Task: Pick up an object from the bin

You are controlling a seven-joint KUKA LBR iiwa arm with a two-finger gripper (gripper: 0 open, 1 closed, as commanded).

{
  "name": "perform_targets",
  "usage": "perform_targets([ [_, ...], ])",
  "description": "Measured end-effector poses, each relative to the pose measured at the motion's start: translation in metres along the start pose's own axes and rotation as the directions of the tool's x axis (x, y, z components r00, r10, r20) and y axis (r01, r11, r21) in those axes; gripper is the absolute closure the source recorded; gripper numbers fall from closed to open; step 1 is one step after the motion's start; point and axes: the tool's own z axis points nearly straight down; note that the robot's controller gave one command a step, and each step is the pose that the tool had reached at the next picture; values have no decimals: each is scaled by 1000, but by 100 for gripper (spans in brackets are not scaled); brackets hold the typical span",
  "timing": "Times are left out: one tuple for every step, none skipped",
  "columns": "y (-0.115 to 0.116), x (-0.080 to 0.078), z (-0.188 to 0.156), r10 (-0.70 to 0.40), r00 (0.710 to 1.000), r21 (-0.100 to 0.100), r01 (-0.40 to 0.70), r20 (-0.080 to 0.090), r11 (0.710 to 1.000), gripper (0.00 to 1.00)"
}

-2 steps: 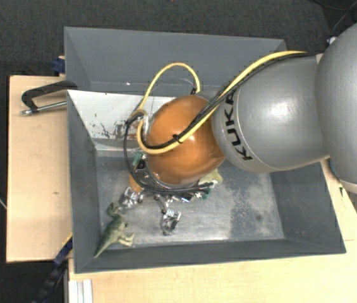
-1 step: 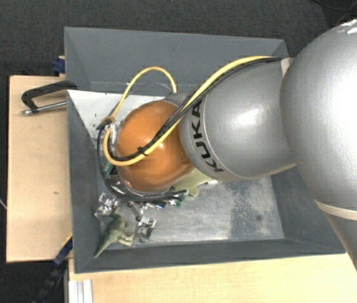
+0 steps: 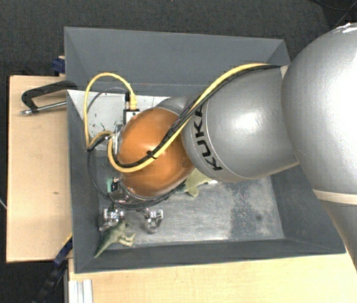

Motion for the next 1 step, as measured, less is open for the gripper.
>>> perform_targets([
  [0,-2,-2,-231,973,7,231,2,973,0],
])
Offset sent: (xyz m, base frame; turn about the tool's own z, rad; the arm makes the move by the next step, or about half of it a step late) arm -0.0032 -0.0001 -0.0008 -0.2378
